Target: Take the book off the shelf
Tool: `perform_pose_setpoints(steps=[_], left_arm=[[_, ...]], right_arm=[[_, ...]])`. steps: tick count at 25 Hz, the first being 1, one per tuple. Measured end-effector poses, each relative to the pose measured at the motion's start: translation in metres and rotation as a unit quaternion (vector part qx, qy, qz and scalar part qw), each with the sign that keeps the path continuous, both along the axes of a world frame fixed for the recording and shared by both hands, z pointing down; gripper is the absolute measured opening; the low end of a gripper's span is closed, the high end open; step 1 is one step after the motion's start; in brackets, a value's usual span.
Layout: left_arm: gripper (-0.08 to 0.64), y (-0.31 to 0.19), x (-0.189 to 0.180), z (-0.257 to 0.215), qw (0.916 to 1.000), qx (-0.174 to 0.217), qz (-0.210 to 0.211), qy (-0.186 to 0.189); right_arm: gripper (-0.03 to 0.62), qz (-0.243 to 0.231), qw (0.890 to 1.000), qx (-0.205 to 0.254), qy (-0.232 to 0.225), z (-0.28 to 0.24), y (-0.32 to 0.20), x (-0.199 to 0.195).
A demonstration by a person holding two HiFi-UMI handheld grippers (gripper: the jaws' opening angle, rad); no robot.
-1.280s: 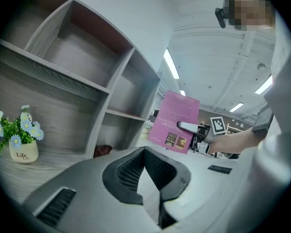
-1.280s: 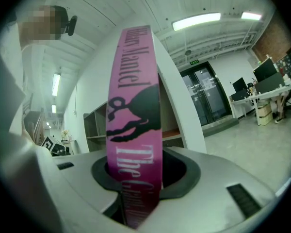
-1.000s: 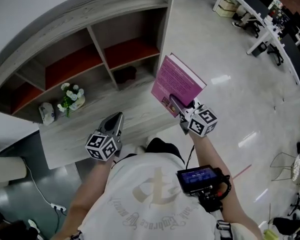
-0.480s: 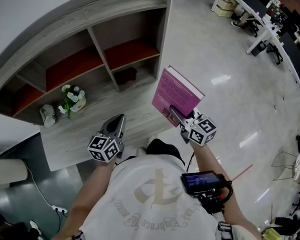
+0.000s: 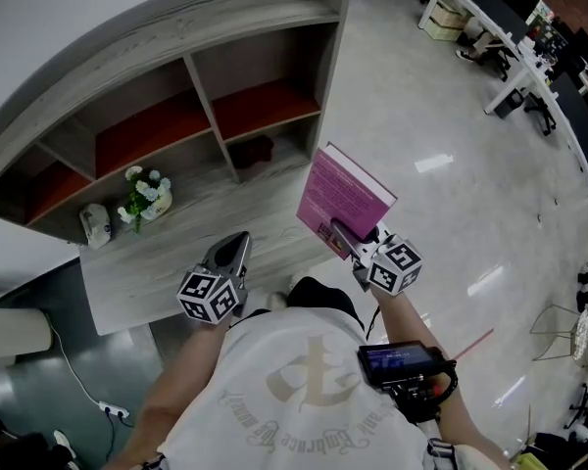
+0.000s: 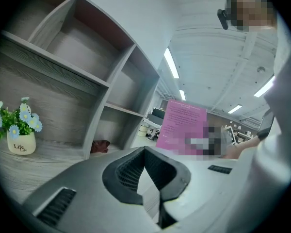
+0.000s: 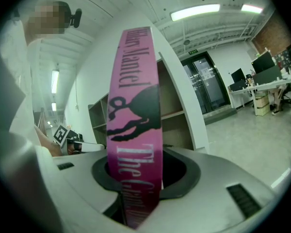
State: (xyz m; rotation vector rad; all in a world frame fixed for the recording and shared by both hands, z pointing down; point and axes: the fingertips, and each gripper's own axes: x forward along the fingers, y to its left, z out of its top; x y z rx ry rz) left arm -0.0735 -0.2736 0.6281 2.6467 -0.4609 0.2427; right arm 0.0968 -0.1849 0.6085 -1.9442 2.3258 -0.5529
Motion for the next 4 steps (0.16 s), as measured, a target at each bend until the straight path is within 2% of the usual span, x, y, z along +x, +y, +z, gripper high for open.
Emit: perform_pose_setpoints(steps=[4], left_arm=[[0.002,0.006,0.0025,-0.0009,1.0,-0.002,0.004,0.0]], right_arm=[[0.149,0.0,1.0,-0.002,-0.002,-0.001,0.0056,-0.0011]])
